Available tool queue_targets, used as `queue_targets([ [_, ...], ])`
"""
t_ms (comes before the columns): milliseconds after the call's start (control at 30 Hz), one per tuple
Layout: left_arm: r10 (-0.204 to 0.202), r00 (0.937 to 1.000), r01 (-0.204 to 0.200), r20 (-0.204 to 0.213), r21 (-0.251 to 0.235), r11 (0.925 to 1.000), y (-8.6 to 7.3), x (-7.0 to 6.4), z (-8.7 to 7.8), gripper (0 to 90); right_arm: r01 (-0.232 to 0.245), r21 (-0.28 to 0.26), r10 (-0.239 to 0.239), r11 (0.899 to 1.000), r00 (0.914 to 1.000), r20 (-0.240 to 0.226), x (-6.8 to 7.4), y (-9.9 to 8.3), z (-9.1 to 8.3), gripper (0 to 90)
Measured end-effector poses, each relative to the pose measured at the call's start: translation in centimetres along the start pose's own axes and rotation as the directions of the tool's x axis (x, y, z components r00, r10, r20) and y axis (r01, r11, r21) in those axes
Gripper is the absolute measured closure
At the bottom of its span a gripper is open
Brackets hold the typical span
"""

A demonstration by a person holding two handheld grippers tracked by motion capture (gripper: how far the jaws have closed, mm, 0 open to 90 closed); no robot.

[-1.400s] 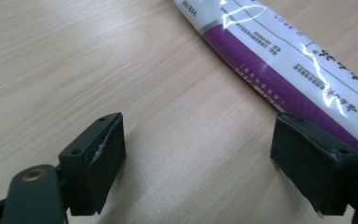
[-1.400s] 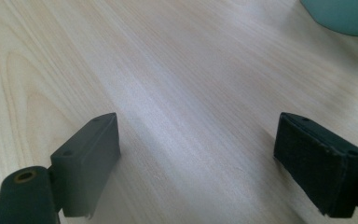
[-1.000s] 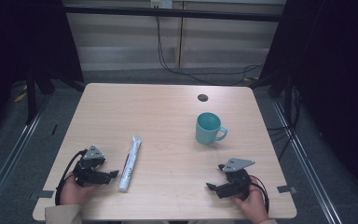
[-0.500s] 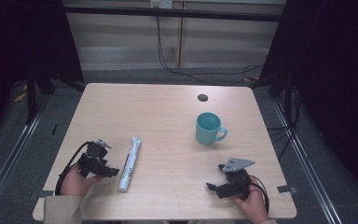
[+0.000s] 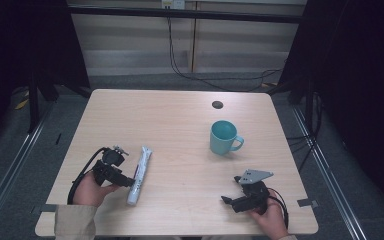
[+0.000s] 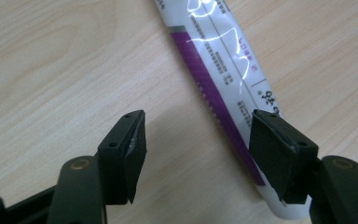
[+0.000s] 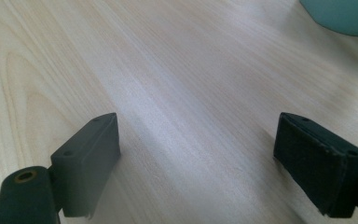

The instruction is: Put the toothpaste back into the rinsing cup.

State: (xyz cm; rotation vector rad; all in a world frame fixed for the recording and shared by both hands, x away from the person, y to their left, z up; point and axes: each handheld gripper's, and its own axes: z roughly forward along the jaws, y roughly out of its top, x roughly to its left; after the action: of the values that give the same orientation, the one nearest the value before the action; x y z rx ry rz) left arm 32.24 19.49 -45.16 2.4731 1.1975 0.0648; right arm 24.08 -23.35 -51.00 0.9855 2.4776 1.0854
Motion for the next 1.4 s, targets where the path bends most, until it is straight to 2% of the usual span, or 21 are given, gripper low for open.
queue_targets([
  [167,0.002,0.9999,-0.002,-0.011,0.011,0.9999,0.2,-0.3,0.1,37.4,0.000,0.000,0.000,1.000,1.0000,0.000,0.0,0.0,0.0,13.5],
  [433,-0.018,0.9998,0.018,-0.008,0.005,0.9998,0.4,-0.4,0.0,37.6,0.000,0.000,0.000,1.000,1.0000,0.000,0.0,0.0,0.0,13.5],
  [533,-0.004,1.0000,0.004,-0.005,0.004,1.0000,0.7,-0.8,-0.1,37.3,0.000,0.000,0.000,1.000,1.0000,0.000,0.0,0.0,0.0,13.5],
  [700,-0.003,1.0000,0.003,0.002,0.009,1.0000,0.9,-1.3,-0.2,35.2,0.001,0.000,-0.001,1.000,1.0000,0.000,0.0,0.0,0.0,13.5],
  [867,-0.019,0.9998,0.019,-0.007,0.021,0.9996,0.7,-1.6,0.2,33.2,0.000,0.000,0.000,1.000,1.0000,0.000,0.0,0.0,0.0,13.5],
  [900,-0.034,0.9994,0.034,0.000,0.022,0.9992,0.7,-1.8,0.4,32.9,0.000,0.000,0.000,1.000,1.0000,0.000,0.0,0.0,0.0,13.5],
  [1133,-0.038,0.9992,0.039,-0.012,0.046,0.9982,0.7,-2.4,1.4,33.3,0.000,0.000,0.000,1.000,1.0000,0.001,0.0,0.0,0.0,13.5],
  [1167,-0.040,0.9991,0.041,-0.011,0.061,0.9973,0.6,-2.5,1.9,34.8,0.001,0.000,-0.001,1.000,1.0000,0.000,0.0,0.0,0.0,13.5],
  [1400,-0.020,0.9991,0.022,-0.037,0.062,0.9979,0.7,-3.0,2.6,40.9,0.000,0.000,0.000,1.000,1.0000,0.000,0.0,0.0,0.0,13.6],
])
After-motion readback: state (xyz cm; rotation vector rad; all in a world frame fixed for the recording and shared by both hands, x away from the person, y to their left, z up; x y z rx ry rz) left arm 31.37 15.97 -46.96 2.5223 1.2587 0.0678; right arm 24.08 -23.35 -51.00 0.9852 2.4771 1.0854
